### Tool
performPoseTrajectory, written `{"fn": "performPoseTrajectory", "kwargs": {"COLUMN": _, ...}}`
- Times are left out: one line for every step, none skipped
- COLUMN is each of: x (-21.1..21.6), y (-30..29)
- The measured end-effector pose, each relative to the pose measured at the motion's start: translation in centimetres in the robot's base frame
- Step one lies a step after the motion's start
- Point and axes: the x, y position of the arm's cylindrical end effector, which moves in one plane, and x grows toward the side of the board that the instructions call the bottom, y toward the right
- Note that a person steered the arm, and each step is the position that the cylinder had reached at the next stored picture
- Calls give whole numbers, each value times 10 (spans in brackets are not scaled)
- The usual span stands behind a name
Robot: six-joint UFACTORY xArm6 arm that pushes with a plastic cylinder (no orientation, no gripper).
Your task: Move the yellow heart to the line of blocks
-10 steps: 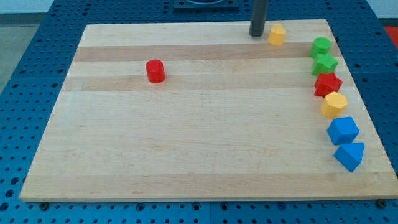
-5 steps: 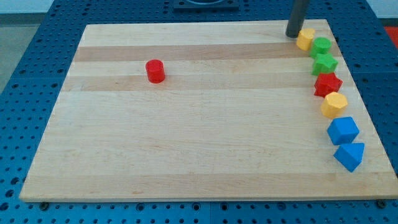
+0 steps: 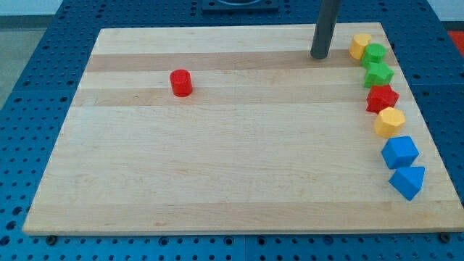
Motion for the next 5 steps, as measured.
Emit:
{"fn": "performPoseTrajectory", "kwargs": {"x": 0, "y": 8}}
{"fn": "performPoseTrajectory", "kwargs": {"x": -4, "y": 22}}
{"fn": "performPoseTrajectory", "kwargs": {"x": -16, "y": 33}}
{"fn": "performPoseTrajectory", "kwargs": {"x": -29, "y": 48}}
{"fn": "performPoseTrajectory", "kwargs": {"x": -40, "y": 65}}
